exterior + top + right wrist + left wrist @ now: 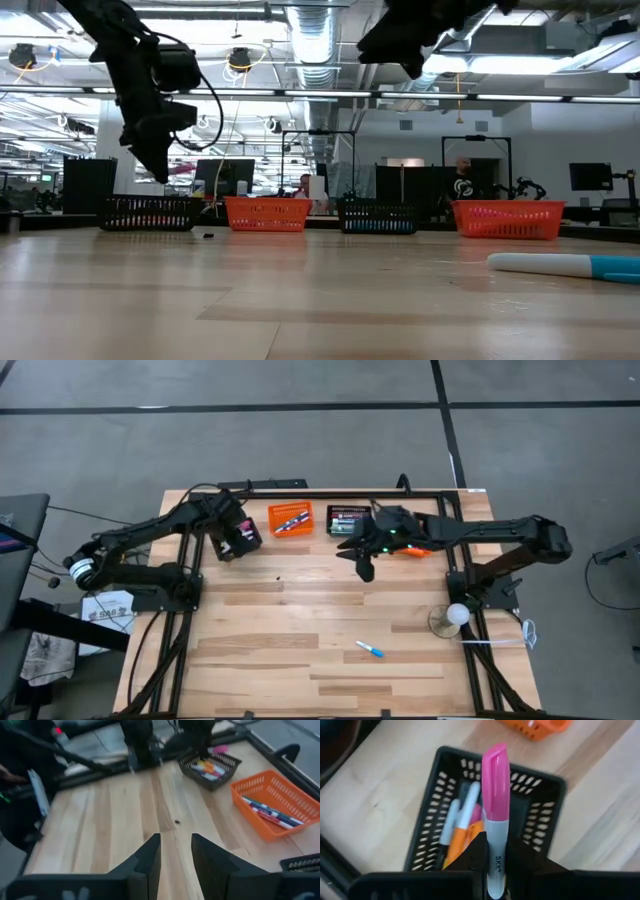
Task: Pick & Place Markers
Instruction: Put the white pink marker into the left black bin
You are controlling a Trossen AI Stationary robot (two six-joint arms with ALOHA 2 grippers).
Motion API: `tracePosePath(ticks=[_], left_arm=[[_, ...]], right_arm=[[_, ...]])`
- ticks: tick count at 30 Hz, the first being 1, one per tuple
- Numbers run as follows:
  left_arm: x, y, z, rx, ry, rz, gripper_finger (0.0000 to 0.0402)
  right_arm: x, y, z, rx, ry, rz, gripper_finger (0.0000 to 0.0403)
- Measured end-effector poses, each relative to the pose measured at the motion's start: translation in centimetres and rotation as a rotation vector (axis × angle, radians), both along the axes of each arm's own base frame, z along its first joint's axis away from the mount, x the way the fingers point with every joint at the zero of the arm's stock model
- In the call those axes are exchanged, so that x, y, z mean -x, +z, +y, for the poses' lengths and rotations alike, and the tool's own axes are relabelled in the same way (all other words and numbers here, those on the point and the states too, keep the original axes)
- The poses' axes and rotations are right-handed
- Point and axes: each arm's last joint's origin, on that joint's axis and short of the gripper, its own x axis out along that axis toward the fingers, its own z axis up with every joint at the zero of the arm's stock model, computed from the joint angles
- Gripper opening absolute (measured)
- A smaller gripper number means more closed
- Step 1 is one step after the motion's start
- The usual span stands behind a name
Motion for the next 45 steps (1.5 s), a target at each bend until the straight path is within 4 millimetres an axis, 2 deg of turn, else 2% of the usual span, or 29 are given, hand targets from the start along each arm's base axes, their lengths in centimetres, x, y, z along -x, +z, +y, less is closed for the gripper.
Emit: tracePosePath(ticks=[9, 15, 20, 26, 34, 45], left_arm=[[0.8, -1.3, 1.8, 0.048, 0.065, 0.092, 0.0036], [0.3, -3.2, 2.3, 0.113, 0.055, 0.166, 0.0036], [0.2, -3.8, 2.5, 0.111, 0.034, 0.219, 0.0041], [0.3, -3.9, 2.7, 0.109, 0.022, 0.224, 0.0044], [0.3, -3.9, 2.7, 0.109, 0.014, 0.225, 0.0051], [0.3, -3.9, 2.7, 0.11, 0.014, 0.222, 0.0132]], right_arm=[[4.0, -1.1, 1.2, -0.057, -0.03, -0.198, 0.0098], [5.3, -1.6, 2.1, -0.033, -0.073, -0.286, 0.0098], [6.2, -2.2, 2.6, -0.03, -0.065, -0.295, 0.0098], [6.7, -3.0, 2.8, -0.048, -0.061, -0.382, 0.0098], [6.7, -3.2, 2.9, -0.066, -0.059, -0.388, 0.0098], [6.7, -3.1, 2.9, -0.067, -0.058, -0.398, 0.0098]])
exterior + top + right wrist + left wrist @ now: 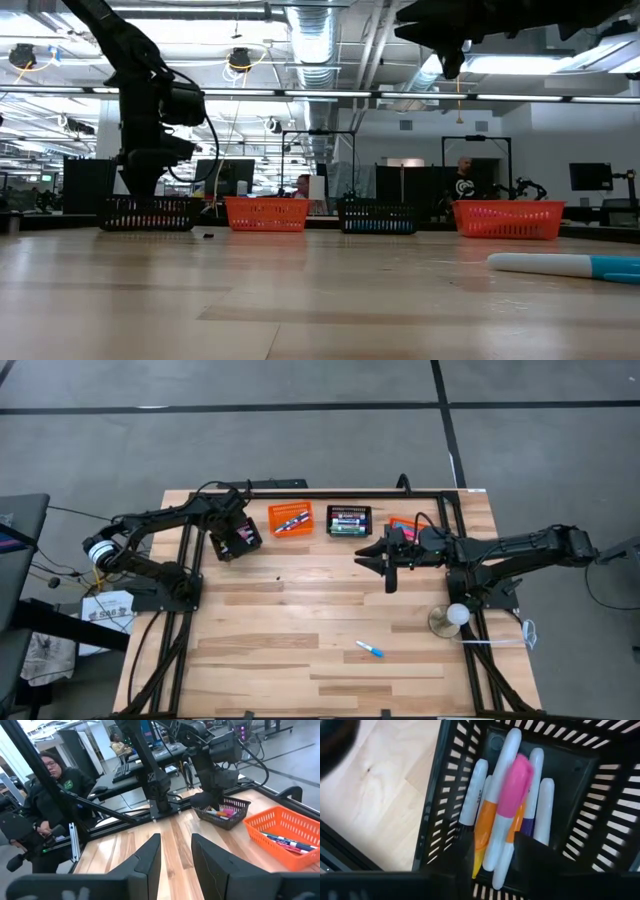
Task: Pick & Place Markers
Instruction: Put the white pink marker into the left black bin, then put the white blue marker into the left black bin
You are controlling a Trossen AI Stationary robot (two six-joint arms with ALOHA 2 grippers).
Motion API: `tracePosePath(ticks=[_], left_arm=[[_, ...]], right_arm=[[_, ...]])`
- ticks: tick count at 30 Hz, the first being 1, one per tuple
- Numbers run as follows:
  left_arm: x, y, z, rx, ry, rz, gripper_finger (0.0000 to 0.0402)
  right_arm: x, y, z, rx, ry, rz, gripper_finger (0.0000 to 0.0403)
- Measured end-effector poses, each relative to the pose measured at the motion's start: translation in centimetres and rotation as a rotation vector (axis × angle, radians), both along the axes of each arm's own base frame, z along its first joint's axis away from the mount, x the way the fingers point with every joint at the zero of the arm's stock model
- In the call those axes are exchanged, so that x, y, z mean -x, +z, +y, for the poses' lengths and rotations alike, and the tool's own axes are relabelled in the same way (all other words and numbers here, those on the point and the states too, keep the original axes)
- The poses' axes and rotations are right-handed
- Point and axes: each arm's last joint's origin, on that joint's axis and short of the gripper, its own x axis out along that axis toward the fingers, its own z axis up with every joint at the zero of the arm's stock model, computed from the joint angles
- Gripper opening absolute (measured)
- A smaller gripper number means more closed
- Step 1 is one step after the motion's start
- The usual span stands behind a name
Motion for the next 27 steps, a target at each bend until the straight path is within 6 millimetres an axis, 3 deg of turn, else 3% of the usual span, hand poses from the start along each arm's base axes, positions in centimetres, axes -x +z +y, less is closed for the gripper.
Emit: tracePosePath(ticks=[6, 12, 20, 27], left_arm=[[0.1, 0.9, -0.3, -0.032, -0.001, -0.033, 0.0172], [0.8, 4.3, -2.0, -0.155, 0.013, -0.18, 0.0179], [2.2, 9.3, -5.9, -0.275, 0.099, -0.555, 0.0175], [0.7, 12.3, -8.7, -0.209, 0.018, -0.95, 0.0171]], right_arm=[[0.0, -0.3, 0.0, -0.001, 0.0, 0.03, 0.0098], [0.0, -0.3, 0.0, -0.001, 0.0, 0.031, 0.0098], [0.0, -0.3, 0.3, -0.005, 0.038, 0.028, 0.0098], [0.1, -0.3, 2.2, -0.006, 0.15, 0.038, 0.0098]])
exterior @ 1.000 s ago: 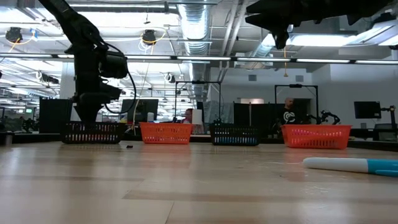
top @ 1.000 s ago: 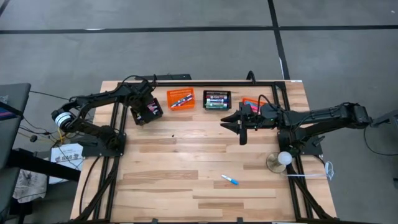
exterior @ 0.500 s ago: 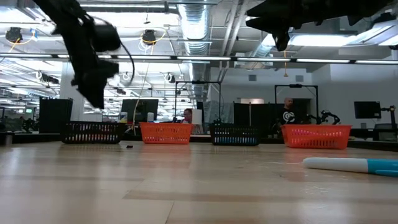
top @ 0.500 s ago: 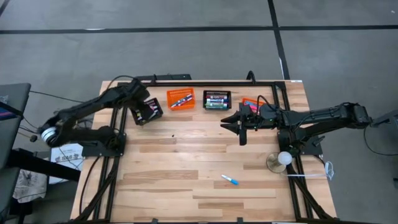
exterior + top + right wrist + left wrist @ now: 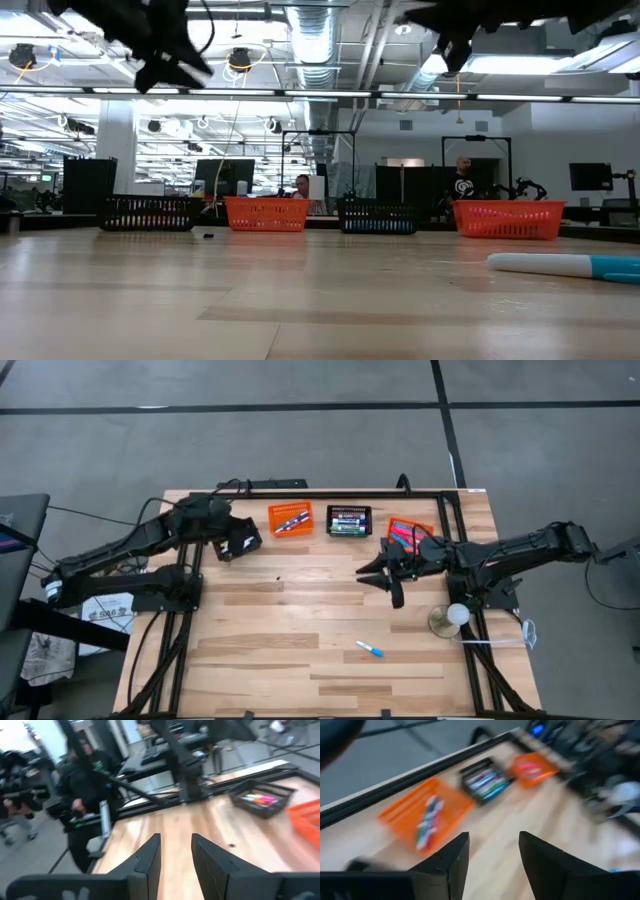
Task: Pick & Place Markers
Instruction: Put the white blue marker into the left black bin
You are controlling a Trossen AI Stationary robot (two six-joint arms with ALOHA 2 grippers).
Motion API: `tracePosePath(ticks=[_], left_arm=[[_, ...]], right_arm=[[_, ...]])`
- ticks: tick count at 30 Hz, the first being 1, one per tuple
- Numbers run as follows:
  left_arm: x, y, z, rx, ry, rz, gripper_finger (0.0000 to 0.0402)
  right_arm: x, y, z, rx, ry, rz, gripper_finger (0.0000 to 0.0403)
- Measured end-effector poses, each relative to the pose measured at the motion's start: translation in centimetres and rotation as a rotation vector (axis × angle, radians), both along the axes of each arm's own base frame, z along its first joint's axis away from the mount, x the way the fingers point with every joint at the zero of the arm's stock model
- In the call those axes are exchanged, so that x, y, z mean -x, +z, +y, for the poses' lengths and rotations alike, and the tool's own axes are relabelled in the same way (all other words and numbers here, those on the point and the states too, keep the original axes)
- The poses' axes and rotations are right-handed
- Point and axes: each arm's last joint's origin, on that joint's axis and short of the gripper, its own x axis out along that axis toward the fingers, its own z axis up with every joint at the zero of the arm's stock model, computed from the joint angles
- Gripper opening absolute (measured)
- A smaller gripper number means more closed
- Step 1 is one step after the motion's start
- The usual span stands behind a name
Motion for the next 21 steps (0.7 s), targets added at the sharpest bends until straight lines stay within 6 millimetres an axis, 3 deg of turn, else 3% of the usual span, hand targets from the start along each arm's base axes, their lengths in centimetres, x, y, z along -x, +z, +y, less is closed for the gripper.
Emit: tracePosePath(ticks=[10, 21], left_arm=[[-2.0, 2.5, -4.2, -0.026, -0.227, -0.278, 0.017], [-1.8, 2.9, -7.1, -0.098, -0.187, -0.297, 0.0161]], right_arm=[[0.9, -0.7, 3.8, 0.032, 0.162, 0.143, 0.0098], [1.5, -0.4, 5.9, 0.081, 0.255, 0.329, 0.0098]])
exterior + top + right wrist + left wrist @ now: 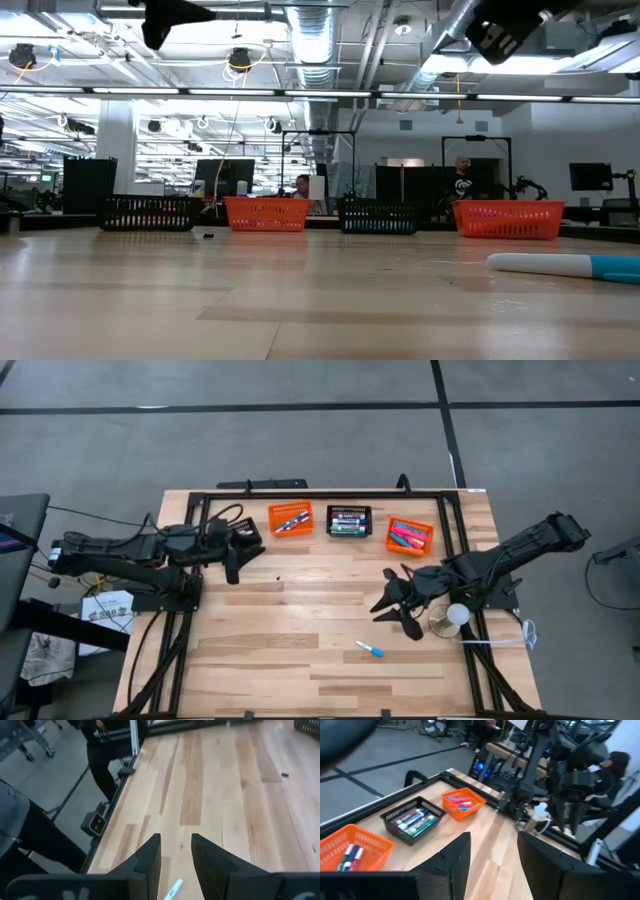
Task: Pick & Place Markers
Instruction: Put the white blue marker into the left black bin
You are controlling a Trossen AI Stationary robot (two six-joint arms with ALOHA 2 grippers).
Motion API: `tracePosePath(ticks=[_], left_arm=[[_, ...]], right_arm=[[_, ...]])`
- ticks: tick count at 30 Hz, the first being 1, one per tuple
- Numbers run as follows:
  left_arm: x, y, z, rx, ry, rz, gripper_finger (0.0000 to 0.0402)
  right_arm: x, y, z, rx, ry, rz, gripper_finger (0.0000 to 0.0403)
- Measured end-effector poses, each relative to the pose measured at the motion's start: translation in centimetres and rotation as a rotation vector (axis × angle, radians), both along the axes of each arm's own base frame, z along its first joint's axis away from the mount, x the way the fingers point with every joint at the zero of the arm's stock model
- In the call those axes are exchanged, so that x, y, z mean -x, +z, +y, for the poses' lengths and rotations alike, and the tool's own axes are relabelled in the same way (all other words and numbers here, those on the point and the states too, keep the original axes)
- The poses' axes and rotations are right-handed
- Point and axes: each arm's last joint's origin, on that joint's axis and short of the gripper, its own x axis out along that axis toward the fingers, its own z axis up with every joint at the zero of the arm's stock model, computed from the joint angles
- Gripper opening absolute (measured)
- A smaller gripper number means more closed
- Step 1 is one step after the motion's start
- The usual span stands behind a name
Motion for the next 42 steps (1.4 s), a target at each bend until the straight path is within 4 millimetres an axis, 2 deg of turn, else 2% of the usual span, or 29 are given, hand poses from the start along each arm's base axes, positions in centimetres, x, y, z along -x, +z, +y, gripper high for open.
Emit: tracePosePath(ticks=[4, 13, 19, 26, 32, 37, 42], left_arm=[[0.5, 0.3, -0.5, 0.003, -0.033, -0.024, 0.0161], [1.6, 0.8, -1.2, 0.023, -0.18, -0.062, 0.016], [2.1, 1.0, -1.3, 0.034, -0.248, -0.073, 0.0159], [3.3, 1.4, -1.1, 0.012, -0.252, -0.11, 0.0159], [3.8, 0.2, -1.1, 0.018, -0.268, -0.101, 0.0159], [4.0, -0.8, -1.2, 0.035, -0.306, -0.088, 0.0159], [4.0, -1.4, -1.7, 0.02, -0.348, -0.076, 0.0159]], right_arm=[[-1.3, -0.7, 1.1, 0.021, 0.026, 0.063, 0.0098], [-5.0, -3.6, 4.4, 0.1, 0.119, 0.358, 0.0098], [-6.7, -4.8, 6.4, 0.132, 0.141, 0.45, 0.0098], [-7.3, -5.9, 7.7, 0.098, 0.08, 0.578, 0.0098], [-7.2, -6.2, 7.7, 0.038, -0.009, 0.644, 0.0102], [-7.0, -6.5, 7.6, 0.007, -0.074, 0.706, 0.0124], [-7.0, -6.7, 7.7, -0.018, -0.107, 0.727, 0.0163]])
